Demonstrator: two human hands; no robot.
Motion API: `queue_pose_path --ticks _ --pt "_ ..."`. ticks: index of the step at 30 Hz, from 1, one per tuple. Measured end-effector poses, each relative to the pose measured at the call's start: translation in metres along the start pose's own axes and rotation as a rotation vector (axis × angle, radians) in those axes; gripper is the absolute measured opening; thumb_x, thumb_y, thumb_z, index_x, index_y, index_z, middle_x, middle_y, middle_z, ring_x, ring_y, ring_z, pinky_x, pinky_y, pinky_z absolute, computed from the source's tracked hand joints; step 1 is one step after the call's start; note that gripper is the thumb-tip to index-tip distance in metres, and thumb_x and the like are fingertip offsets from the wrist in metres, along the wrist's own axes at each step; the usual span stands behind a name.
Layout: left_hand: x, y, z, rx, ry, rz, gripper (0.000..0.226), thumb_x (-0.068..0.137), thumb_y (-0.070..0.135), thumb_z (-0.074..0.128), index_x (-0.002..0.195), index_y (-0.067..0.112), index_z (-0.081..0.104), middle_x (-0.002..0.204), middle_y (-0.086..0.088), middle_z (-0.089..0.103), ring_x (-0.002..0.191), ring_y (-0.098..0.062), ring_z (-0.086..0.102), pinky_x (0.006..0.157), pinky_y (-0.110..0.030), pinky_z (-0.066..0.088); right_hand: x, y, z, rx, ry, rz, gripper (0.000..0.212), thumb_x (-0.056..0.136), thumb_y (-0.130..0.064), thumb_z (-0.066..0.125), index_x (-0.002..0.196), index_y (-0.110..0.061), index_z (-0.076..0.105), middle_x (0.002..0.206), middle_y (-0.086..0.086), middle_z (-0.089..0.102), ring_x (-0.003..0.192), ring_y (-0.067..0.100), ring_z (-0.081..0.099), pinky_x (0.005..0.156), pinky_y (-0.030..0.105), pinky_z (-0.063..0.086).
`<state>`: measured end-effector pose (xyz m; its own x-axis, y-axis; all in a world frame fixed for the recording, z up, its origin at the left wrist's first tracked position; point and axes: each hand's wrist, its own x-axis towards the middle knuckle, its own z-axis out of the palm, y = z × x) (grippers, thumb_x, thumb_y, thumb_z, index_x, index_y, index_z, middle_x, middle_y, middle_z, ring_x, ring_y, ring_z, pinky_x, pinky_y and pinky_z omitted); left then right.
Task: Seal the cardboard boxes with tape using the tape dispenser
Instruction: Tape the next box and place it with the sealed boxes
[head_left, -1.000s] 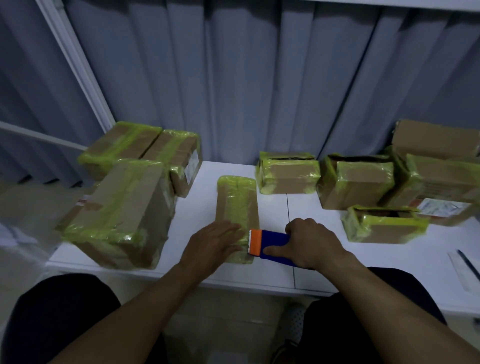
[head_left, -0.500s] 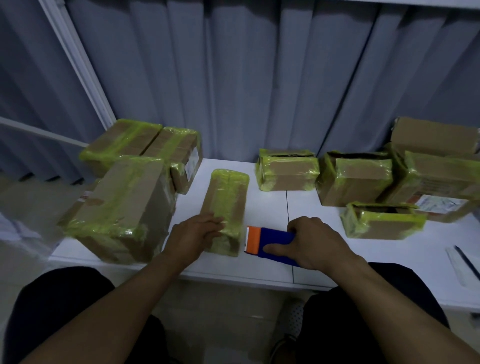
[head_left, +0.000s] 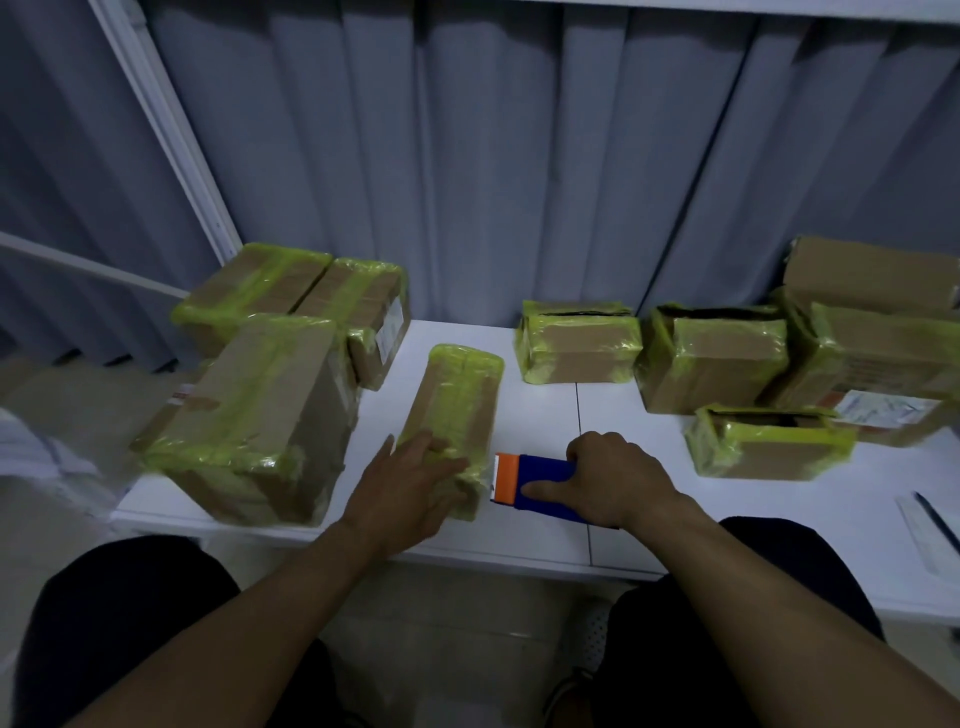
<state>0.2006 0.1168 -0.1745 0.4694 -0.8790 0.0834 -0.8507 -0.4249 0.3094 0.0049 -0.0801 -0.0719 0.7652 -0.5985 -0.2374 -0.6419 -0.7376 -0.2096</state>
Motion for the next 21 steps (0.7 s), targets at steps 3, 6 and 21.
queue_pose_path --ticks 3,6,21 --pt "0.003 0.016 0.003 -0.068 0.019 -0.027 0.073 0.086 0.07 0.051 0.143 0.025 0.04 0.15 0.0 0.041 0.138 -0.02 0.041 0.119 -0.04 0.025 0.004 -0.004 0.004 -0.004 -0.007 -0.001 0.066 0.072 -0.083 0.067 0.089 -0.02 0.058 0.083 -0.004 0.058 0.075 0.017 0.061 0.062 0.028 0.046" --pt "0.007 0.023 -0.003 -0.077 -0.033 -0.029 0.052 0.097 0.045 0.048 0.144 0.022 0.045 0.152 -0.001 0.041 0.141 -0.02 0.037 0.122 -0.037 0.014 0.004 -0.005 0.002 0.022 -0.023 -0.001 0.066 0.071 -0.084 0.068 0.084 -0.02 0.056 0.079 -0.005 0.055 0.071 0.015 0.059 0.059 0.028 0.045" --pt "0.008 0.0 -0.032 -0.201 -0.022 0.094 0.083 0.084 0.084 0.022 0.117 0.027 0.072 0.127 0.006 0.064 0.123 -0.015 0.053 0.112 -0.044 0.032 -0.029 0.022 -0.008 0.136 -0.051 0.005 0.061 0.071 -0.081 0.07 0.085 -0.023 0.058 0.079 -0.008 0.06 0.075 0.01 0.063 0.062 0.024 0.051"
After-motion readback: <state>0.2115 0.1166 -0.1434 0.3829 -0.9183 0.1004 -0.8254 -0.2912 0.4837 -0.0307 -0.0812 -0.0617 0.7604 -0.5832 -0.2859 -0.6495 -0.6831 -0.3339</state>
